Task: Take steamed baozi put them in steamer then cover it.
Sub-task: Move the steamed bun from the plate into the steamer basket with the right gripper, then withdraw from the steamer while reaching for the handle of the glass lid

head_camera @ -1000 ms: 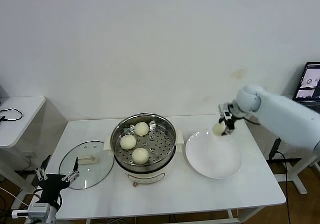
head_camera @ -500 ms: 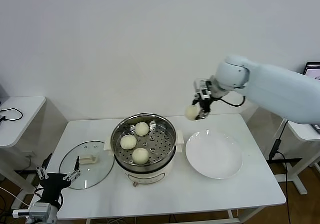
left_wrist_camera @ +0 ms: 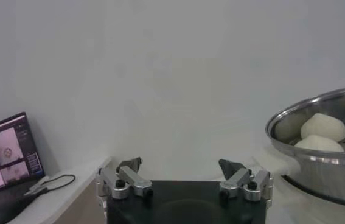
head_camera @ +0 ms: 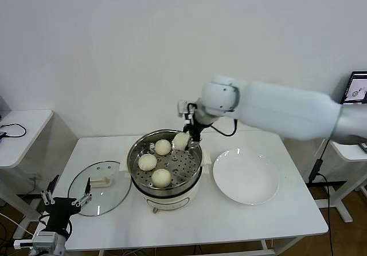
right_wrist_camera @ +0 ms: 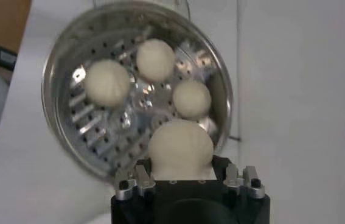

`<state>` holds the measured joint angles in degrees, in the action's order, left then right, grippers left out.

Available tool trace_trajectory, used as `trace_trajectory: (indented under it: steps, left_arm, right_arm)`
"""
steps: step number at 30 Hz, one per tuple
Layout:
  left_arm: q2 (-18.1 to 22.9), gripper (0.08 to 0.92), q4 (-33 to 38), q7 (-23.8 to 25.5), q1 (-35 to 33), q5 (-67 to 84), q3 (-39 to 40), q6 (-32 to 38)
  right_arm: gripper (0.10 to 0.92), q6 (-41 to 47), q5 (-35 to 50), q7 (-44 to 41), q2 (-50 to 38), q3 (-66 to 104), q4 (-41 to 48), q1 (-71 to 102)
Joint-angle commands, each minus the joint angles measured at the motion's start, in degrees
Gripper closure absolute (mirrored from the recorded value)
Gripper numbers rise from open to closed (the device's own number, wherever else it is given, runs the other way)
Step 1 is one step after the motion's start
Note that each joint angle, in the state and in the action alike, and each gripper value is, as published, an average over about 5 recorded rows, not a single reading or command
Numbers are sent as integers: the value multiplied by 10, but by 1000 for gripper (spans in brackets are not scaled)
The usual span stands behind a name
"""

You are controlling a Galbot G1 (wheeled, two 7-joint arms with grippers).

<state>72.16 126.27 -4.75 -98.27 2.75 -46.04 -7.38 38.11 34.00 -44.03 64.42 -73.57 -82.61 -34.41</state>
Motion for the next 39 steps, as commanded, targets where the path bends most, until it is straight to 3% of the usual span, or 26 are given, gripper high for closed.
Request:
trace_trajectory:
  steps: [1,23,26,33,39]
  left_arm:
    - [-1,177,-3,0,0,1,-3,1]
    - [0,177,-7,0,7,2,-1,0]
    - [0,177,-7,0,7,2,-1,0]
    - [-1,177,-7,0,9,4,0,-1]
    - [-4,177,-12,0,13,20,3,0]
  right_arm:
    - [404,36,-5,40,56,-11,44,70]
    - [398,35,-46,36,47,-6,53,92]
    - [371,35,-43,34,38,2,42,87]
    - [216,35,-36,24,-3,41,2,60]
    - [203,20,-28,68,-85,89,-75,73]
